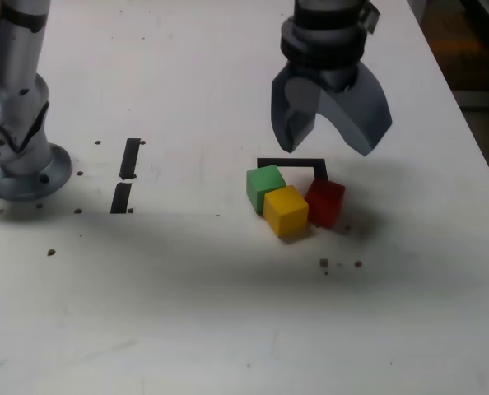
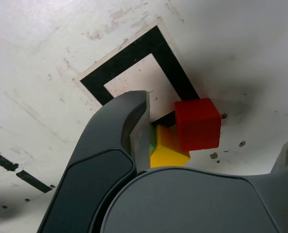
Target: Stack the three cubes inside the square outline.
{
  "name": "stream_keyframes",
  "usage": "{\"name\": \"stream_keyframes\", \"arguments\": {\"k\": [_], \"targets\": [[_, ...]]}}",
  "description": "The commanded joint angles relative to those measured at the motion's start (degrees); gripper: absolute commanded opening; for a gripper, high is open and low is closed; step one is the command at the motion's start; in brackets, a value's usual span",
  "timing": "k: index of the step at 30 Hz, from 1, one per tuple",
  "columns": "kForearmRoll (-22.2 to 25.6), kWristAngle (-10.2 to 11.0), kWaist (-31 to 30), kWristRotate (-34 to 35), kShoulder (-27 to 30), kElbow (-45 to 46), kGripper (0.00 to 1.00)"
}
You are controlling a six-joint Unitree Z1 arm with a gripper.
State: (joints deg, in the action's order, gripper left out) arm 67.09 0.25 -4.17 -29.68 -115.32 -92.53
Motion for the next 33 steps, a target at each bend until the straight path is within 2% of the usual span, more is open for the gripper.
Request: {"name": "stream_keyframes", "arguments": {"k": [1, 10, 21, 27, 33], "targets": [[0.1, -0.4, 0.0, -0.1, -0.9, -0.4, 0.99], [0.0, -4.5, 0.0, -0.3, -5.3, -2.0, 0.99], [-1.7, -11.7, 0.0, 1.5, -6.8, 0.8, 1.0], [-3.7, -15.1, 0.0, 2.5, -4.7, 5.3, 1.0], [-7.7, -19.0, 0.0, 3.1, 1.5, 14.3, 1.0]]}}
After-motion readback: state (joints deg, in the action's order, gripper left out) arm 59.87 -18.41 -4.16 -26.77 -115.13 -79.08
